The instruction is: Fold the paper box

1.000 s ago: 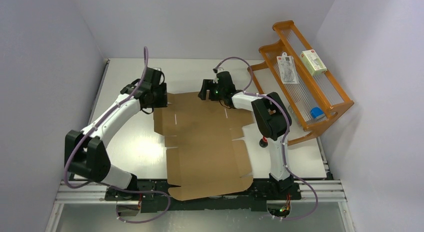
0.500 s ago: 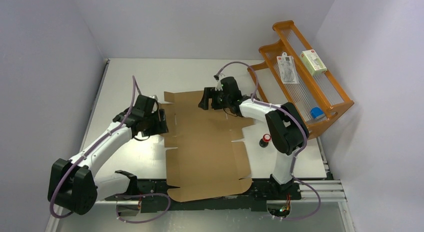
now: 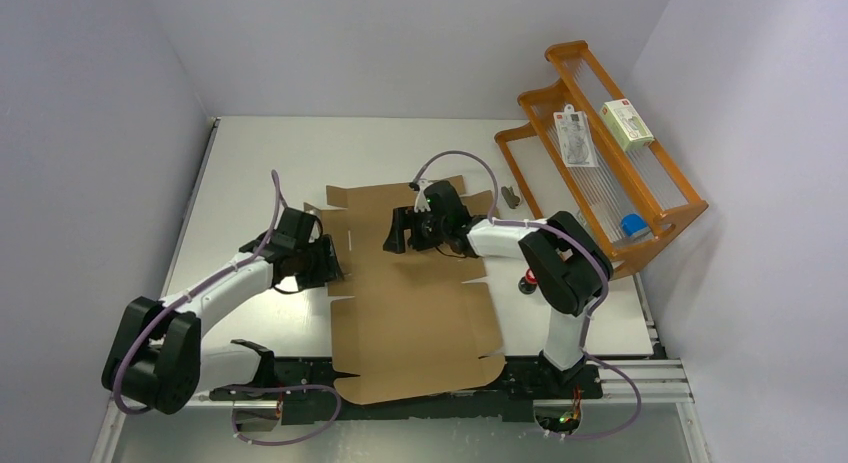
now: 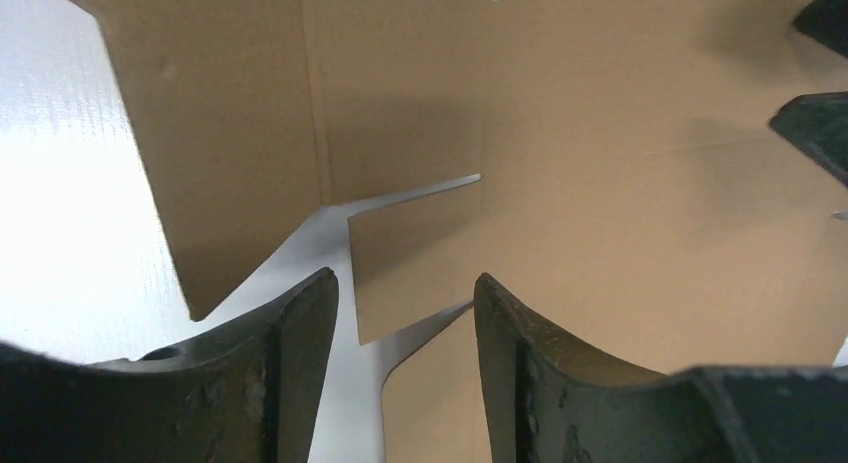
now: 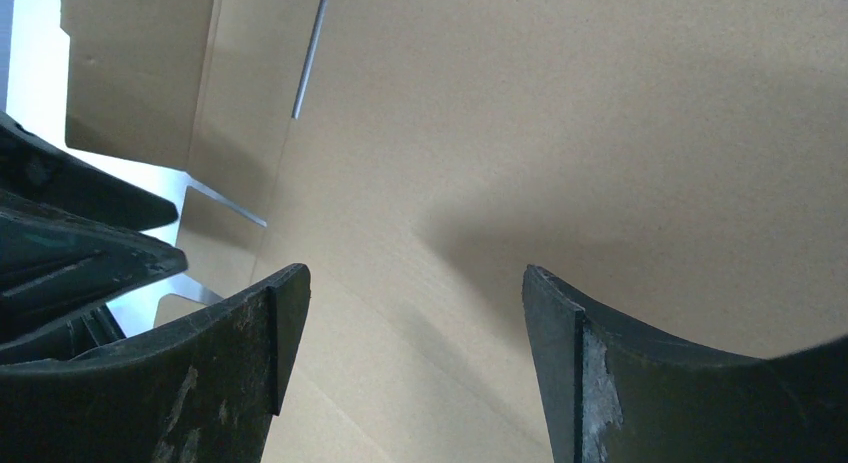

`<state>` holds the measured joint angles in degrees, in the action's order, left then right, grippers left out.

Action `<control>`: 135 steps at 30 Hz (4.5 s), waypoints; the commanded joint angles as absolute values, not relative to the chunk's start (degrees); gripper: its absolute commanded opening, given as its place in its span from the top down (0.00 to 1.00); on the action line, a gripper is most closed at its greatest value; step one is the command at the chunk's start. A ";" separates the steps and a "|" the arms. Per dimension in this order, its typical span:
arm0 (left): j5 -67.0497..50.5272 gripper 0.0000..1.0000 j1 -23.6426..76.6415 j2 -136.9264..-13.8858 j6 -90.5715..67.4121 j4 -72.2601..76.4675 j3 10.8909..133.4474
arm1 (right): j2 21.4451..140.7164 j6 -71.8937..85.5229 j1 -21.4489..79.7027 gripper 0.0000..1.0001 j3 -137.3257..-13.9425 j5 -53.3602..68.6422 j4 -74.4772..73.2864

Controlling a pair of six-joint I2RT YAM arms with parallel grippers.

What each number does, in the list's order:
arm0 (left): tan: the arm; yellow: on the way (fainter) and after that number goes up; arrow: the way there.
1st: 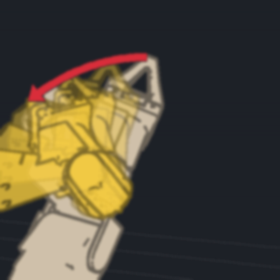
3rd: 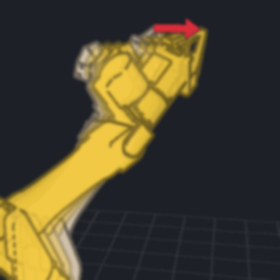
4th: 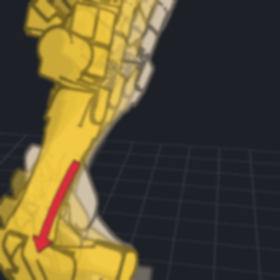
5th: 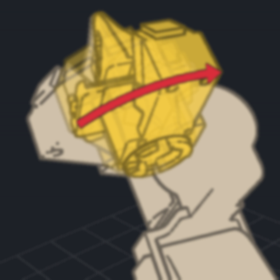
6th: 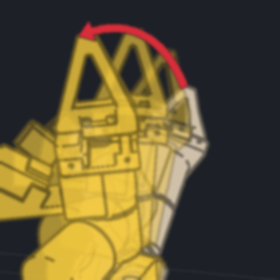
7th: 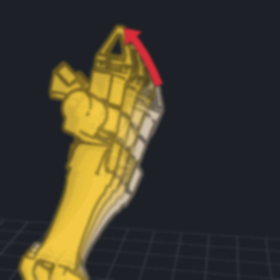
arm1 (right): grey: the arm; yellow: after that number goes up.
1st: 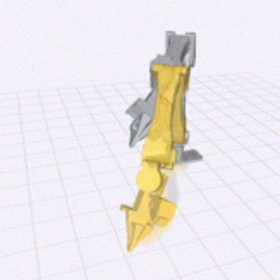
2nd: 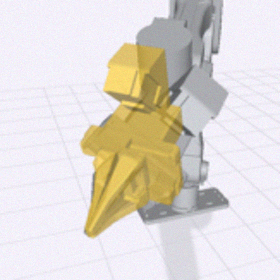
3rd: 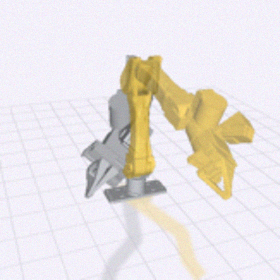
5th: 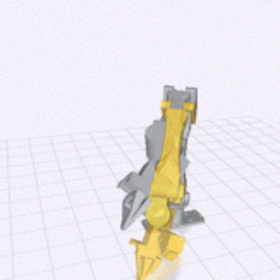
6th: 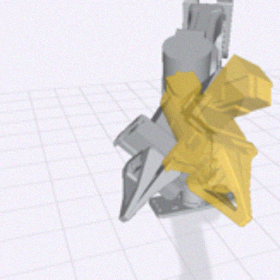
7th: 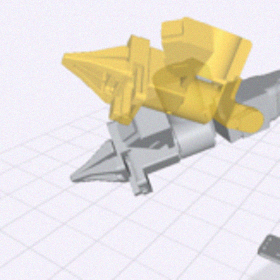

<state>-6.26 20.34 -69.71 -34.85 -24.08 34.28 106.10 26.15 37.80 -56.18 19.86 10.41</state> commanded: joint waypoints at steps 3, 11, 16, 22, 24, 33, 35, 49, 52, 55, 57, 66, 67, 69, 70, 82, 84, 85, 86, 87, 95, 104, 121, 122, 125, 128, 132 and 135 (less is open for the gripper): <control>-4.31 0.43 20.39 -71.95 -35.43 -20.03 33.05 | 108.42 27.51 38.78 0.18 -56.65 17.77 13.88; -6.06 0.53 20.59 -74.12 -35.42 -18.21 32.64 | 109.54 27.59 39.48 0.18 -57.47 16.51 14.50; -5.61 0.78 22.50 -73.42 -36.89 -17.50 34.69 | 109.94 27.89 39.86 0.18 -57.56 16.16 15.00; 2.86 0.93 27.93 -73.61 -35.83 -23.63 42.06 | 110.03 27.83 40.51 0.18 -57.74 15.21 15.01; 4.57 0.94 29.38 -74.66 -35.77 -23.99 43.28 | 110.24 28.30 40.63 0.18 -57.79 15.07 15.39; 11.69 0.93 31.95 -79.81 -34.63 -27.03 47.01 | 109.92 27.60 41.21 0.18 -60.37 15.03 13.44; 13.73 0.87 31.99 -78.84 -34.30 -28.16 47.38 | 108.56 26.26 40.73 0.18 -61.67 14.33 11.65; 16.89 0.44 31.82 -78.39 -30.75 -26.84 57.50 | 102.69 24.34 23.18 0.17 -66.23 15.85 5.97; 13.47 0.33 31.82 -82.09 -30.57 -21.12 59.32 | 103.82 24.16 18.46 0.17 -67.63 15.81 5.21; 9.75 0.29 31.82 -87.71 -30.85 -16.73 62.18 | 105.61 24.20 15.31 0.17 -68.66 13.98 5.15; 6.35 0.27 31.78 -92.05 -30.49 -13.90 65.10 | 107.16 24.83 13.47 0.17 -69.55 13.84 5.72; 0.92 0.26 31.90 -110.10 -27.22 -10.72 78.01 | 115.03 25.74 11.20 0.19 -75.38 12.59 4.98; 0.62 0.26 31.90 -111.89 -26.84 -10.66 78.79 | 115.61 25.77 11.17 0.19 -75.44 12.11 4.97; 0.53 0.26 31.90 -114.09 -26.21 -10.41 79.80 | 116.53 26.01 10.55 0.20 -75.11 11.98 5.55; -0.33 0.26 31.90 -114.92 -25.95 -10.24 80.02 | 117.06 26.09 10.27 0.20 -75.07 12.26 5.69; -0.15 0.25 31.99 -119.62 -24.26 -11.43 80.42 | 121.41 26.52 9.65 0.42 -76.34 19.63 7.50; -0.11 0.25 31.99 -119.62 -24.35 -11.51 80.12 | 121.28 26.47 9.69 0.47 -76.01 20.09 7.75; -0.16 0.25 31.99 -119.62 -24.35 -11.51 79.95 | 121.07 26.42 9.67 0.53 -75.76 20.40 7.96; -0.11 0.25 31.97 -119.58 -24.35 -11.60 79.87 | 120.81 26.32 9.65 0.59 -75.68 20.44 7.96; -0.13 0.25 31.99 -119.54 -24.35 -11.68 79.81 | 120.56 26.05 9.73 0.64 -75.71 20.35 7.58; 2.29 0.26 31.99 -118.54 -24.89 -12.01 77.69 | 117.38 18.77 13.36 0.96 -78.21 9.97 0.36; 3.03 0.26 32.00 -116.55 -26.16 -10.83 73.40 | 119.96 10.10 24.97 0.97 -85.56 -16.11 -10.50; 5.16 0.26 30.94 -113.44 -25.84 -10.36 68.35 | 115.99 9.62 27.88 0.58 -88.58 -14.86 -15.80; 5.15 0.26 30.92 -113.35 -25.76 -10.41 68.42 | 114.49 10.39 26.83 0.54 -87.35 -12.98 -15.70; 4.83 0.26 30.80 -113.20 -25.60 -10.46 68.50 | 110.50 12.41 23.63 0.43 -82.69 -6.88 -15.14; 4.17 0.26 30.84 -112.87 -25.58 -10.04 68.54 | 106.57 14.42 20.14 0.39 -76.73 -0.74 -13.68; 3.38 0.26 30.76 -112.90 -25.49 -10.06 69.31 | 101.49 17.18 13.86 0.34 -68.16 8.15 -10.00; 2.89 0.26 30.76 -112.70 -25.49 -9.91 69.72 | 99.01 19.08 10.43 0.32 -63.11 10.06 -8.33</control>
<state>4.49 31.16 -112.66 -25.32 -5.93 70.43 101.32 15.44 13.67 -68.20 2.72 -11.18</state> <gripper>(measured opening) 0.743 0.674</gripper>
